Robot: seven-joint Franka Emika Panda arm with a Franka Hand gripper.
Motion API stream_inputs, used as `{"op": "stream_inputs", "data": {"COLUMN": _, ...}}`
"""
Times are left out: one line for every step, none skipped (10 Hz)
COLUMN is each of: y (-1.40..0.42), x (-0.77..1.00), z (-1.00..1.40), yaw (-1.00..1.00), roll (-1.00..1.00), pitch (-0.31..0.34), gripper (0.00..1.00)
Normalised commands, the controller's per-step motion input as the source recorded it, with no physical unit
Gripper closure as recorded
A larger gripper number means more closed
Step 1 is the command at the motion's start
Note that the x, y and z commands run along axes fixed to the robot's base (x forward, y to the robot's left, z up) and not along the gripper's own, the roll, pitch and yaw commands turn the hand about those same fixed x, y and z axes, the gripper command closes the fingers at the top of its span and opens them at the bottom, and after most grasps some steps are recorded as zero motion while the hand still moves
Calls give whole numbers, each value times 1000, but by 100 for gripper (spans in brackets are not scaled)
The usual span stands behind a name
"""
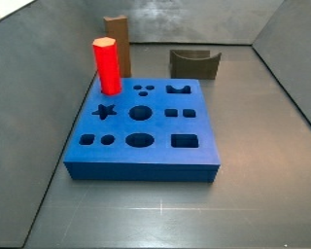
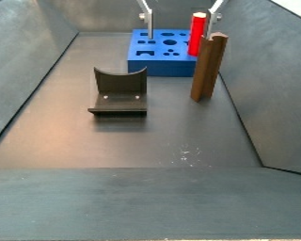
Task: Pick up the arch object. Move up. Move to above the board. Insert the arch object.
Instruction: Pick up the arch object.
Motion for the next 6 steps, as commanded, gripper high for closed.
{"op": "stream_inputs", "data": {"y": -480, "x": -429, "z": 34, "yaw": 77, "roll": 96, "pitch": -41, "gripper": 0}}
{"op": "stream_inputs", "data": {"y": -526, "x": -737, "z": -77, "yaw": 380, "roll": 43, "pitch": -133, "gripper": 0}}
{"op": "stream_inputs", "data": {"y": -560, "x": -674, "z": -37, "yaw": 429, "roll": 26, "pitch": -153, "gripper": 0}}
{"op": "stream_inputs", "data": {"y": -500, "x": -626, "z": 0, "yaw": 480, "roll": 0, "pitch": -191, "gripper": 0}}
{"op": "stream_inputs", "data": {"y": -449, "x": -366, "z": -37, "yaw": 731, "roll": 27, "pitch": -189, "gripper": 0}}
{"op": "stream_inputs", "data": {"y": -363, "x": -263, "z": -97, "yaw": 860, "roll": 77, "pitch": -194, "gripper": 0}}
